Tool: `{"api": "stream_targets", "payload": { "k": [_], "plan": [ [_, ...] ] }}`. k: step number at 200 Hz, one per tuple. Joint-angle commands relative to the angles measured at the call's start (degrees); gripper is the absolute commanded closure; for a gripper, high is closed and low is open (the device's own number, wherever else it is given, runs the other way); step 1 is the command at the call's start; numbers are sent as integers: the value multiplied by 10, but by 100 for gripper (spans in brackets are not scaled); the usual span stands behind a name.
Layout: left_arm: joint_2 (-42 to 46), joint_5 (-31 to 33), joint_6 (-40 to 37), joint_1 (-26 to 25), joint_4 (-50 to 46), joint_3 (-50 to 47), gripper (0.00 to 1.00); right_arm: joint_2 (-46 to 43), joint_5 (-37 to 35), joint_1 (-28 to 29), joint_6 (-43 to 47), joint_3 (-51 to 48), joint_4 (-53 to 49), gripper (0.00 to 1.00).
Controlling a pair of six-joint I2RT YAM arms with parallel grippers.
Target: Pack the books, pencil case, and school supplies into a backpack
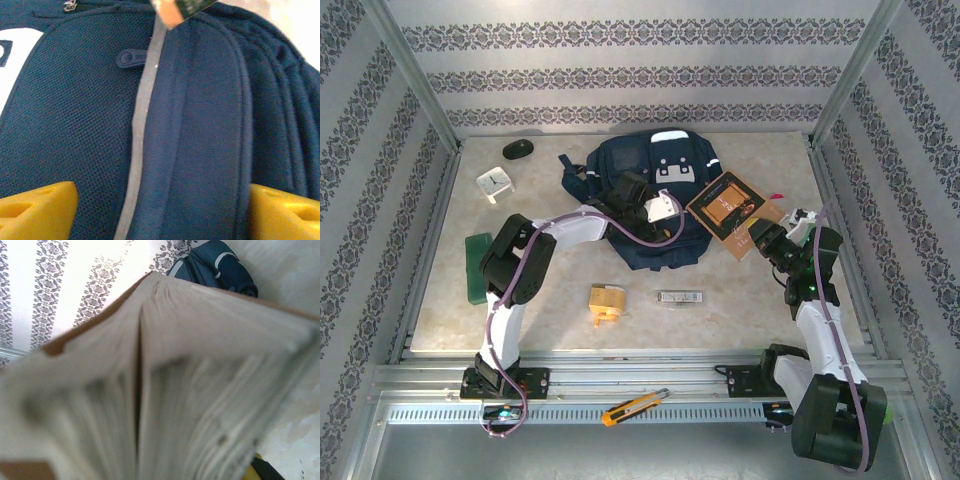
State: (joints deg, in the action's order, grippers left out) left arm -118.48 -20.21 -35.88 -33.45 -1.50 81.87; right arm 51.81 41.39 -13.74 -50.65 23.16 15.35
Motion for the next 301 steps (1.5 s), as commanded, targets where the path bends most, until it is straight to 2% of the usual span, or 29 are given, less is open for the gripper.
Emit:
{"api": "stream_targets", "payload": {
  "k": [1, 4, 10, 24, 33, 40, 69, 99, 160, 186, 232, 274, 301],
  "plan": [
    [-17, 47, -18, -7, 18, 12, 21, -20, 13, 1, 15, 5, 24, 100],
    [-18, 49, -19, -7, 19, 11, 24, -22, 13, 1, 16, 4, 23, 100],
    [-15, 51, -24, -7, 20, 9, 37, -25, 11, 0, 16, 5, 20, 100],
    [0, 53, -17, -7, 45, -11, 78, -45, 2, 1, 20, 4, 18, 100],
    [20, 50, -9, -7, 64, -27, 93, -72, -21, 2, 22, 1, 17, 100],
    [33, 50, -5, -7, 66, -34, 100, -96, -44, 1, 26, 1, 5, 100],
    [85, 80, 57, -8, 31, -24, 100, -165, -112, -1, 48, 32, -85, 100],
    [125, 127, 113, -7, -12, -13, 100, -160, -132, -2, 40, 65, -178, 100],
    [192, 212, 221, -7, -94, 25, 100, -119, -128, -1, -3, 77, -201, 100],
    [201, 211, 241, -5, -112, 53, 100, -103, -95, 15, -28, 79, -179, 100],
    [200, 183, 262, 5, -124, 96, 100, -85, -95, 104, -107, 54, -97, 100],
    [192, 169, 264, 18, -127, 118, 100, -67, -124, 158, -180, 26, 4, 100],
    [190, 155, 279, 23, -127, 124, 100, -47, -179, 209, -221, 8, 56, 100]
  ]
}}
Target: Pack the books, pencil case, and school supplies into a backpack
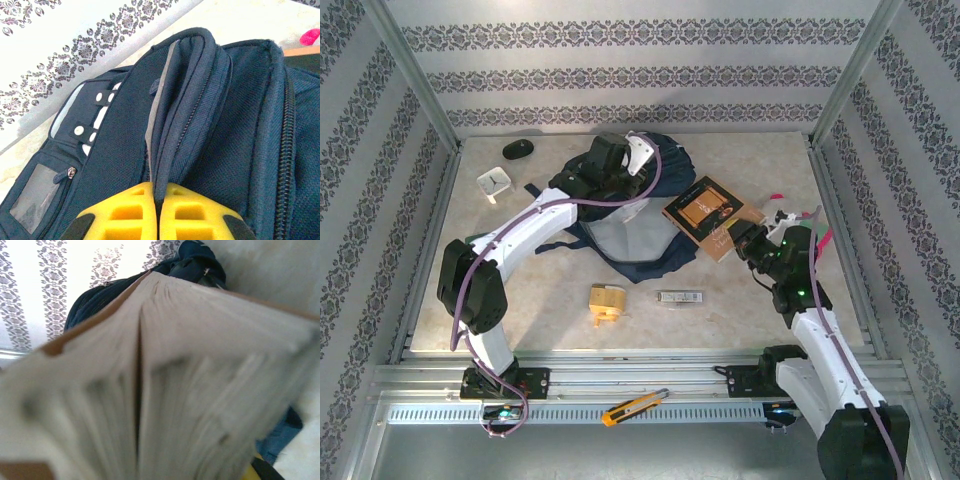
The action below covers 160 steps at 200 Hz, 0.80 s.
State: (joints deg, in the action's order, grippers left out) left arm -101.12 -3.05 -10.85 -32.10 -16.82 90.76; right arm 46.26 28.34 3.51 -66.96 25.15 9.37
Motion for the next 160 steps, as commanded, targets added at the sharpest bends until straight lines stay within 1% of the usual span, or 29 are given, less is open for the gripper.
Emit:
{"api": "stream_targets", "payload": {
  "k": [1, 26, 65, 90, 131, 160],
  "plan": [
    [16, -17, 29, 10, 26, 36, 100, 9, -52, 40, -60, -12, 118, 100],
    [11, -26, 41, 16, 21, 46, 100, 27, -139, 102, -87, -20, 136, 100],
    [4, -31, 49, 23, 13, 61, 100, 79, -234, 182, -105, -17, 176, 100],
    [2, -39, 52, 26, 17, 62, 100, 126, -275, 222, -111, 0, 195, 100],
    [2, -46, 52, 28, 17, 63, 100, 216, -346, 279, -124, 27, 280, 100],
    [1, -52, 50, 30, 18, 64, 100, 298, -358, 301, -120, 59, 356, 100]
  ]
}}
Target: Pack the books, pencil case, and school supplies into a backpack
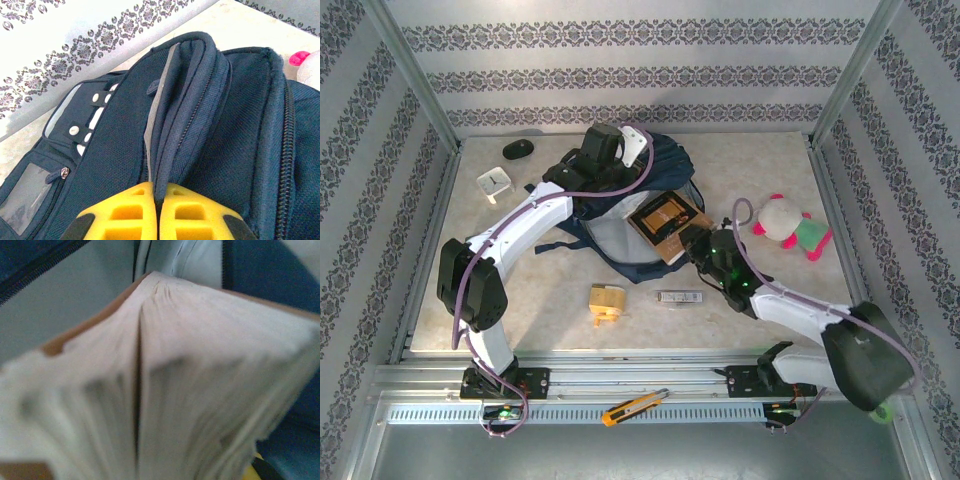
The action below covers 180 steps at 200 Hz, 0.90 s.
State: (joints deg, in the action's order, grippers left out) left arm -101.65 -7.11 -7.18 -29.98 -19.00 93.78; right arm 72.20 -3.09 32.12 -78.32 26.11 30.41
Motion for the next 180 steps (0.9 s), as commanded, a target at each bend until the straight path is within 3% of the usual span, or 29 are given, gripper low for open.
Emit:
{"api": "stream_targets", "payload": {
  "k": [1, 98, 180],
  "plan": [
    [6, -11, 12, 9, 40, 33, 100, 41, -44, 16, -6, 50, 147, 100],
    [10, -39, 15, 18, 39, 37, 100, 269, -106, 46, -27, 187, 241, 100],
    [5, -62, 16, 20, 34, 59, 100, 439, -157, 50, -52, 340, 223, 100]
  ]
}}
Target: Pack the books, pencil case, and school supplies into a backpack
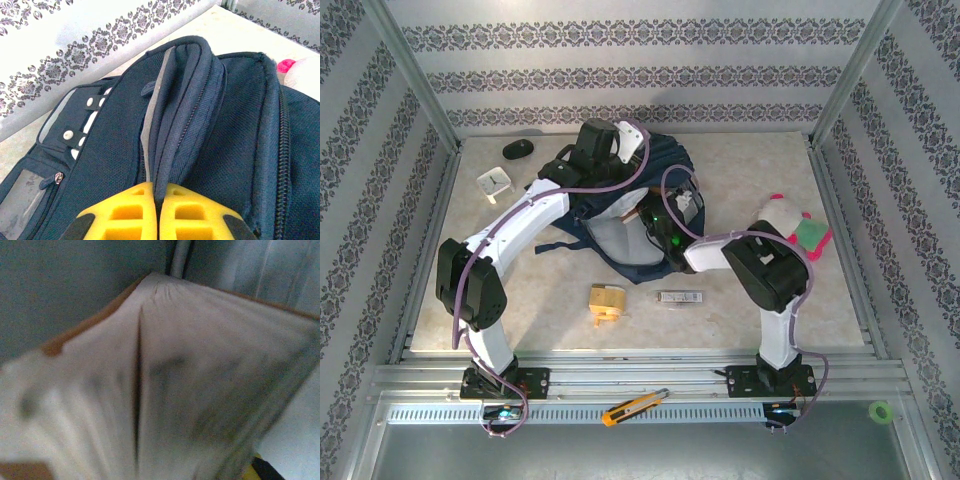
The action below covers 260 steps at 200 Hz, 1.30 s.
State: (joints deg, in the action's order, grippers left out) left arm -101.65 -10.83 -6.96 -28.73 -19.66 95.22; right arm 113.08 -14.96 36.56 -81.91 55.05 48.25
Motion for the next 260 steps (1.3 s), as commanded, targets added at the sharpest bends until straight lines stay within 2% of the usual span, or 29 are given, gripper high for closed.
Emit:
{"api": "stream_targets", "payload": {
  "k": [1, 55, 83, 109, 132, 214, 260],
  "plan": [
    [5, -24, 14, 7, 40, 45, 100, 31, -39, 5, -16, 52, 43, 100],
    [6, -26, 8, 10, 32, 53, 100, 106, -35, -5, -47, 128, -15, 100],
    [3, -22, 8, 14, 30, 52, 100, 106, -20, -10, -61, 131, -54, 83],
    [-1, -19, 8, 16, 30, 51, 100, 85, -2, -14, -75, 111, -94, 58],
    [-5, -18, 12, 17, 31, 51, 100, 66, 19, -23, -85, 89, -102, 50],
    [-8, -7, 9, 18, 30, 43, 100, -40, 70, -32, -76, -6, -117, 45],
    [-8, -7, 10, 19, 35, 29, 100, -145, 86, -24, -47, -89, -135, 43]
  ]
}}
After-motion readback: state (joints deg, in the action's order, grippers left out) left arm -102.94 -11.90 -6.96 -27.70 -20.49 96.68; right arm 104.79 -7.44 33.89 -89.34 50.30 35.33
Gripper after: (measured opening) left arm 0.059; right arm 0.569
